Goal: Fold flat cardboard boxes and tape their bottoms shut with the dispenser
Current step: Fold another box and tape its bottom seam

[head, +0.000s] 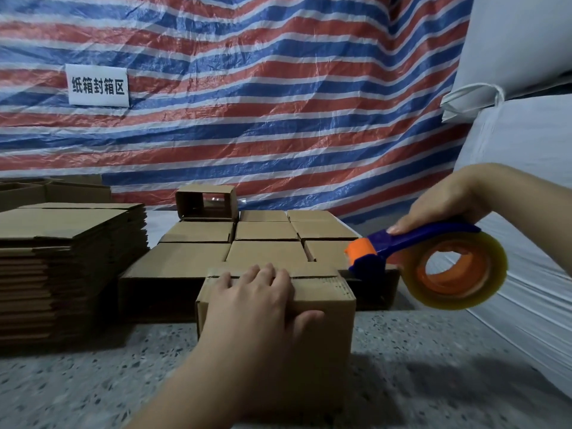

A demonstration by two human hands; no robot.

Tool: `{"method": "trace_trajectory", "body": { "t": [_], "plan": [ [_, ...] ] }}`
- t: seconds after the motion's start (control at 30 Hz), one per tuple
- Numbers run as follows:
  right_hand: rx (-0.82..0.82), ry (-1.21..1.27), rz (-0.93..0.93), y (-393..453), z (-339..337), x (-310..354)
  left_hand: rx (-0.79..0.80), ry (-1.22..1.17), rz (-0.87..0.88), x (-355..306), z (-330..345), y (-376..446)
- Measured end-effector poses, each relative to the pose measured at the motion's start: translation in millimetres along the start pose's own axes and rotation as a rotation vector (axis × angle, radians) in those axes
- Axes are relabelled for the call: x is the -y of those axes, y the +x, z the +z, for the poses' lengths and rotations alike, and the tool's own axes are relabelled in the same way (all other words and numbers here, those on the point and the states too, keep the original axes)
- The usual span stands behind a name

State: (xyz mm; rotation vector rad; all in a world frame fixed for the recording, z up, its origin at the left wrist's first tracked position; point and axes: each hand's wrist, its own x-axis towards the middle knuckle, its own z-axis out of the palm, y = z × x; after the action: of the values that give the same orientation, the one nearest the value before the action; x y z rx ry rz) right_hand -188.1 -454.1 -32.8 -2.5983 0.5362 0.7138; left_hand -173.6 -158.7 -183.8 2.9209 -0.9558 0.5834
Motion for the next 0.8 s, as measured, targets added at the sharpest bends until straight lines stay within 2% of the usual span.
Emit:
{"method": "trace_trajectory", "body": {
  "t": [0.1, 0.23, 0.3, 0.43, 0.53, 0.7, 0.8],
  "plan": [
    [0.064, -0.032, 0.015, 3.6, 8.9, -4.3, 0.051, 0.025, 0.004, -1.9, -5.9, 1.6],
    [0.049, -0.039, 0.035, 10.5, 17.3, -4.4, 0.14, 0.054, -0.009, -15.2, -20.4, 8.6],
    [0.048, -0.032, 0.03, 11.6, 17.3, -7.1, 0.136, -0.001, 0.038, -23.0, -22.8, 17.0],
    [0.051, -0.028, 0.013, 16.4, 16.8, -11.3, 0.131, -0.129, 0.241, -36.9, -15.0, 28.9],
    [0.081, -0.007, -0.025, 14.7, 10.3, -18.3, 0.1, -0.106, 0.252, -38.8, -5.4, 32.7],
    [0.024, 0.095, -0.067, -2.5, -9.1, -46.4, 0.031, -0.111, 0.248, -39.5, -3.2, 30.6],
    [0.026, -0.049, 0.007, -10.7, -2.0, -40.4, 0.014, -0.117, 0.243, -39.9, -2.8, 28.9]
  ]
}}
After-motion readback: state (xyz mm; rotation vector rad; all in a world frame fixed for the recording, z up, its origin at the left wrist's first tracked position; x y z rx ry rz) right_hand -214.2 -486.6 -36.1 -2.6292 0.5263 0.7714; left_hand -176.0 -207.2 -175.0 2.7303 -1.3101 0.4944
